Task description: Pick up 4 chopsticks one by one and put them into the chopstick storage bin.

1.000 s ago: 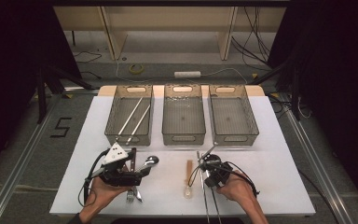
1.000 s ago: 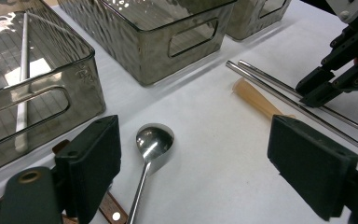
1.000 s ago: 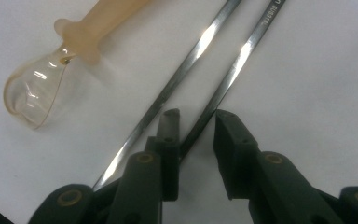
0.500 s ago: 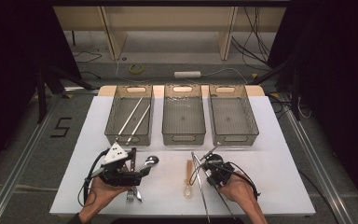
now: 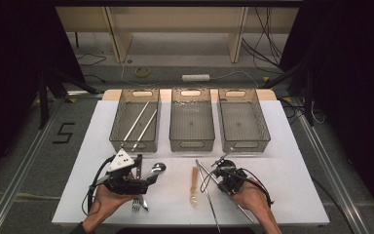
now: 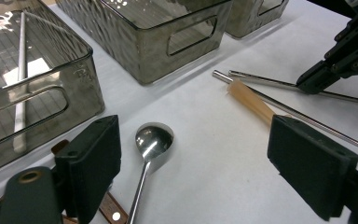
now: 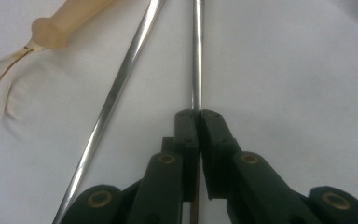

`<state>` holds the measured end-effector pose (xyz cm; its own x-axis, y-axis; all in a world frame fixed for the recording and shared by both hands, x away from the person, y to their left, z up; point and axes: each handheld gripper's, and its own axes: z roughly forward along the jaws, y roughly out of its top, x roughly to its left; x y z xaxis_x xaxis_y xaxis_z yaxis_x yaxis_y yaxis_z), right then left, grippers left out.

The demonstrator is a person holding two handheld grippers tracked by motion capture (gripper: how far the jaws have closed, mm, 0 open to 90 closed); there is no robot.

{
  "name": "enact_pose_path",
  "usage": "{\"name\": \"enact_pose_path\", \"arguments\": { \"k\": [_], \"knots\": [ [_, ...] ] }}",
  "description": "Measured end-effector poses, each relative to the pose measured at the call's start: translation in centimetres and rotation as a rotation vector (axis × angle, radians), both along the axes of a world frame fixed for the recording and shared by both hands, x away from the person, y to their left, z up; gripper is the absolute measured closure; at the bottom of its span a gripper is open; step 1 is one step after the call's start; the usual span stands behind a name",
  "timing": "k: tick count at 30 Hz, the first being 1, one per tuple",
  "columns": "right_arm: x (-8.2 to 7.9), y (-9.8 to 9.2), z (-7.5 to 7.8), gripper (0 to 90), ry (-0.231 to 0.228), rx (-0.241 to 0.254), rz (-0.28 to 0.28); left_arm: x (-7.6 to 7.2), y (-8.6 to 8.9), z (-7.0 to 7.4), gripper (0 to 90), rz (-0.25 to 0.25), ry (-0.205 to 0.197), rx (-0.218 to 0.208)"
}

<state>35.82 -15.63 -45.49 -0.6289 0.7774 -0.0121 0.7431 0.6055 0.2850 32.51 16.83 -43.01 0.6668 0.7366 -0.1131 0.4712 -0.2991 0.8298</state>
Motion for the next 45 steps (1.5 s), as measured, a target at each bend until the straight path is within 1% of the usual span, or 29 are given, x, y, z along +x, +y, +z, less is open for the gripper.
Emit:
{"name": "enact_pose_path", "arguments": {
  "k": [5,8,12,14,15,17,19,21,25,27,29,31,32,34,36,38,40,41,43,45],
  "knots": [
    [-0.2,-0.2,0.7,86.3,-0.014,0.021,0.025,0.0,-0.1,0.0,17.0,-0.007,0.001,-0.003],
    [-0.4,-0.1,1.1,86.3,-0.02,0.037,0.034,0.1,-0.4,-0.1,17.0,-0.019,0.004,-0.001],
    [-0.6,0.1,1.6,86.3,-0.033,0.054,0.061,0.1,-0.9,-0.1,17.0,-0.044,0.006,0.006],
    [-0.8,0.3,1.9,86.4,-0.04,0.055,0.074,0.2,-1.2,-0.1,17.1,-0.056,0.005,0.009],
    [-0.9,0.4,2.0,86.4,-0.043,0.057,0.073,0.2,-1.3,-0.1,17.1,-0.062,0.0,0.013],
    [-1.0,0.6,2.3,86.4,-0.043,0.059,0.091,0.3,-1.5,-0.1,17.3,-0.069,0.002,0.008],
    [-1.2,0.8,2.6,86.4,-0.047,0.066,0.114,0.5,-1.9,-0.2,17.4,-0.084,0.008,0.012],
    [-1.5,1.0,3.0,86.4,-0.053,0.07,0.126,0.7,-2.3,-0.2,17.5,-0.101,0.005,0.016],
    [-2.1,1.6,3.6,86.4,-0.053,0.077,0.17,1.2,-3.4,-0.2,18.0,-0.158,0.013,0.026],
    [-2.4,2.0,3.9,86.4,-0.053,0.078,0.196,1.3,-3.9,-0.3,18.0,-0.193,0.011,0.047],
    [-2.7,2.3,4.2,86.4,-0.054,0.08,0.22,1.4,-4.5,-0.2,18.1,-0.217,0.004,0.07],
    [-3.1,2.8,4.3,86.4,-0.052,0.082,0.252,1.4,-5.0,-0.1,18.1,-0.245,-0.009,0.081],
    [-3.3,3.0,4.4,86.4,-0.045,0.081,0.266,1.5,-5.3,0.0,18.4,-0.263,-0.016,0.093],
    [-3.7,3.5,4.5,86.4,-0.048,0.074,0.287,1.4,-5.8,0.1,18.8,-0.305,-0.027,0.124],
    [-4.0,3.9,4.6,86.4,-0.042,0.074,0.314,1.3,-6.1,0.1,19.0,-0.326,-0.037,0.148],
    [-4.3,4.2,4.7,86.4,-0.039,0.073,0.338,1.1,-6.3,0.1,19.6,-0.352,-0.035,0.178],
    [-4.5,4.4,4.8,86.3,-0.038,0.076,0.353,0.9,-6.5,0.1,21.7,-0.39,-0.037,0.196],
    [-4.5,4.5,4.8,86.3,-0.039,0.077,0.373,0.7,-6.7,0.1,23.1,-0.405,-0.042,0.208],
    [-4.7,4.7,4.8,86.4,-0.04,0.079,0.382,0.4,-6.9,0.1,25.6,-0.438,-0.048,0.231],
    [-4.9,4.9,4.9,86.3,-0.035,0.08,0.4,0.1,-7.2,-0.1,28.1,-0.46,-0.055,0.248]
  ]
}}
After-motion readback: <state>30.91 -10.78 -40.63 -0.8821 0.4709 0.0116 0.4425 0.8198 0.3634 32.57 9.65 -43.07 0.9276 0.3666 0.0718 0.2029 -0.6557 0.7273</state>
